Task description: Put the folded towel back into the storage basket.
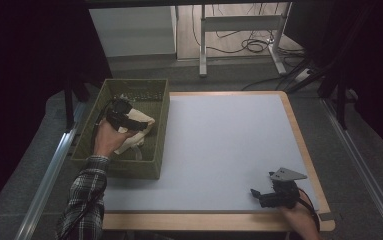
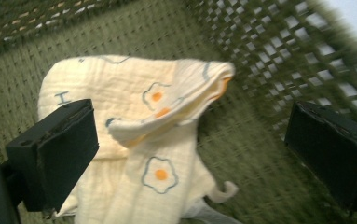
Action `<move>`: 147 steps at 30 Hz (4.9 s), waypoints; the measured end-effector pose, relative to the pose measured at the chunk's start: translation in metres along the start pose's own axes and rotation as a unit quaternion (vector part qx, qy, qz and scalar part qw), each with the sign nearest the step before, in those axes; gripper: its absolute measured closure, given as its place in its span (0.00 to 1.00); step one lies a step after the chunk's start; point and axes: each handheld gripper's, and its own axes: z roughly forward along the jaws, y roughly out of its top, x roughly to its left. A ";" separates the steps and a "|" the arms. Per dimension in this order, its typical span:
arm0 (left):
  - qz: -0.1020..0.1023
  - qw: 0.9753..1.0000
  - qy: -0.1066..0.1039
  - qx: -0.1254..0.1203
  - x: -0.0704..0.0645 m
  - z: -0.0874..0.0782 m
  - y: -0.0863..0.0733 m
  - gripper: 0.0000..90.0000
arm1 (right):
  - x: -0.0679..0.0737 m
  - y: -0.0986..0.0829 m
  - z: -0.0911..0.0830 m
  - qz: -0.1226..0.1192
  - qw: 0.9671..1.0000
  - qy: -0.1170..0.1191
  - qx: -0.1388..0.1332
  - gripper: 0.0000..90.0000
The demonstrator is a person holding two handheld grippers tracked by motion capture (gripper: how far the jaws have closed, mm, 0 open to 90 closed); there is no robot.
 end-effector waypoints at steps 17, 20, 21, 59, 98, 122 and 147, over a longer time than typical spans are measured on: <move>-0.048 0.992 0.018 0.112 0.040 0.047 -0.007 0.06 | 0.000 0.000 0.000 0.000 1.000 0.001 0.000 0.04; -0.052 0.988 0.014 0.143 0.042 0.055 -0.006 0.05 | 0.000 0.000 0.000 0.000 1.000 0.002 0.000 0.04; -0.057 0.986 0.013 0.154 0.043 0.058 -0.006 0.05 | 0.000 0.000 0.000 0.000 1.000 0.002 0.000 0.04; -0.036 0.992 -0.005 0.119 0.030 0.020 -0.006 0.90 | 0.000 0.000 0.000 -0.001 1.000 0.003 0.000 0.04; 0.020 0.997 -0.014 -0.069 -0.002 -0.089 0.019 0.89 | 0.000 0.000 0.000 -0.001 1.000 0.002 0.000 0.04; 0.076 0.989 -0.060 -0.111 -0.064 -0.093 0.060 0.89 | 0.000 0.000 0.000 0.000 1.000 0.003 0.000 0.04; 0.139 0.976 -0.148 -0.083 -0.160 -0.030 0.078 0.87 | -0.001 0.000 0.000 -0.001 1.000 0.004 0.000 0.04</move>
